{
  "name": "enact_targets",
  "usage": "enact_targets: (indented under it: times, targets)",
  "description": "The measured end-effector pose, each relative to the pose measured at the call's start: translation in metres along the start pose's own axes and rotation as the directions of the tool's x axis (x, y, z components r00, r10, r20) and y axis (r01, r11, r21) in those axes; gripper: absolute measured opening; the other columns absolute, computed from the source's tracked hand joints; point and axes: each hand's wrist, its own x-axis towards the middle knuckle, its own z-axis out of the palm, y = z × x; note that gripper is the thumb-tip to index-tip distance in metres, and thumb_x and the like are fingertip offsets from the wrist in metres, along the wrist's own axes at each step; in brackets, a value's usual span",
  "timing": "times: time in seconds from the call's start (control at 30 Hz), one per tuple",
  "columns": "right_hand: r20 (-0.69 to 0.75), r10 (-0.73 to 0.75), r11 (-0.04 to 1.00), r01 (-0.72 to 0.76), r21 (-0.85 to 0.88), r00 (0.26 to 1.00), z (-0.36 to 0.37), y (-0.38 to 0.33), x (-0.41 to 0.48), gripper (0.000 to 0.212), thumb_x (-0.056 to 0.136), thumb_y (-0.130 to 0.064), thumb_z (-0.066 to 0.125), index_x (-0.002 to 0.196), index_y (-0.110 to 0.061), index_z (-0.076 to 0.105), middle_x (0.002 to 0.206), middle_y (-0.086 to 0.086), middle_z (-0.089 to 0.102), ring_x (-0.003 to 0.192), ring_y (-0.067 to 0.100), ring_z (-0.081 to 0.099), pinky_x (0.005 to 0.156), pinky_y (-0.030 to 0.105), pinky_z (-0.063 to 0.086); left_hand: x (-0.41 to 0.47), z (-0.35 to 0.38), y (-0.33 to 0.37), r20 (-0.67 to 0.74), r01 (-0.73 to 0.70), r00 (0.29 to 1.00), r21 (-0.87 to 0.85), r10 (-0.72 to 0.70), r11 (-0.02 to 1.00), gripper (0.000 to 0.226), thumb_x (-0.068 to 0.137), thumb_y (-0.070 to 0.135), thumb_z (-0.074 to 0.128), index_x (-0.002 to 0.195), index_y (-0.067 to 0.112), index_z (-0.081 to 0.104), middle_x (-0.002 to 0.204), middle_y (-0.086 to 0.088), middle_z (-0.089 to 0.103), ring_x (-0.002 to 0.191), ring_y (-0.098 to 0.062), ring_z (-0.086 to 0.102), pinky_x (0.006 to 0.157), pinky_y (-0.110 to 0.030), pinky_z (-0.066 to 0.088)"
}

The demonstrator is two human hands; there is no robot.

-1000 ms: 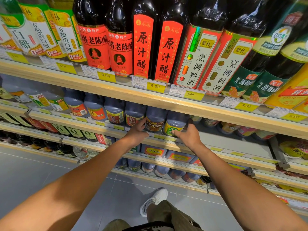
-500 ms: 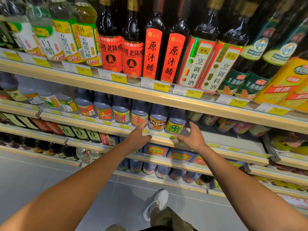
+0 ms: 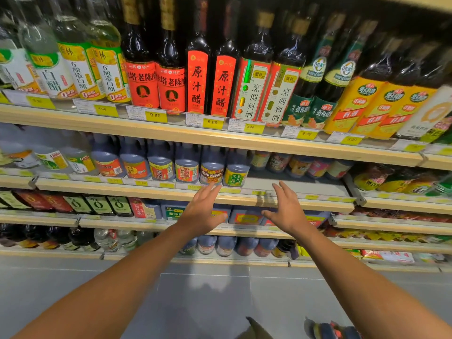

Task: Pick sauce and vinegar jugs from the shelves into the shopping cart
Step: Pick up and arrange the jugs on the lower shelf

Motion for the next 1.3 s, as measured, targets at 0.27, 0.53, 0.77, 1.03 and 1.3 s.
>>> enact_targets:
  times: [0.27,0.53,0.77,1.03,1.3]
  targets:
    - [-0.053,0.085,0.996,-0.086,-0.019,0.995,-0.019,0.058,-0.046,0.089,0.089,-0.045,0.073,0.159,-0.014,0.026,0.167,0.011,0.017,0.153,0.031,0.016,0.120,0.045,0.027,0.016,0.029,0.048,0.092,-0.094,0.993,0.158,0.081,0.983,0.089,0.093,0.050,0.061,0.162,0.030,0.009,0.170,0.006,0.000,0.156,-0.018,-0.001,0.126,-0.047,0.015]
    - [-0.079,0.222,0.975,-0.224,-0.006,0.972,-0.042,0.151,-0.114,0.097,0.080,-0.052,0.077,0.157,-0.017,0.030,0.162,0.011,0.029,0.148,0.033,0.028,0.115,0.046,0.036,0.023,0.101,0.132,0.212,-0.207,0.964,0.231,0.159,0.951,0.090,0.094,0.049,0.062,0.162,0.028,0.006,0.170,0.008,-0.003,0.156,-0.017,-0.004,0.124,-0.040,0.012]
    - [-0.051,0.357,0.934,-0.355,0.037,0.933,-0.062,0.253,-0.198,0.093,0.084,-0.043,0.077,0.159,-0.019,0.026,0.168,0.009,0.017,0.152,0.030,0.018,0.120,0.043,0.025,0.018,0.187,0.209,0.337,-0.318,0.909,0.178,0.246,0.931,0.092,0.089,0.070,0.047,0.162,0.032,0.005,0.169,0.007,-0.003,0.156,-0.018,-0.008,0.126,-0.049,0.008]
    - [0.018,0.541,0.836,-0.539,0.104,0.841,-0.059,0.358,-0.297,0.095,0.086,-0.048,0.074,0.160,-0.021,0.020,0.168,0.009,0.012,0.152,0.032,0.020,0.119,0.048,0.033,-0.006,0.295,0.287,0.445,-0.446,0.838,0.229,0.314,0.865,0.092,0.088,0.060,0.063,0.160,0.024,0.018,0.169,-0.001,0.012,0.156,-0.028,0.008,0.123,-0.050,0.024]
    - [0.099,0.702,0.688,-0.707,0.164,0.705,-0.037,0.418,-0.363,0.088,0.089,-0.049,0.069,0.158,-0.017,0.025,0.167,0.012,0.017,0.151,0.033,0.022,0.120,0.046,0.029,0.002,0.375,0.327,0.622,-0.569,0.696,0.173,0.359,0.804,0.091,0.091,0.059,0.060,0.161,0.029,0.011,0.170,0.003,0.001,0.157,-0.024,-0.001,0.125,-0.044,0.016]
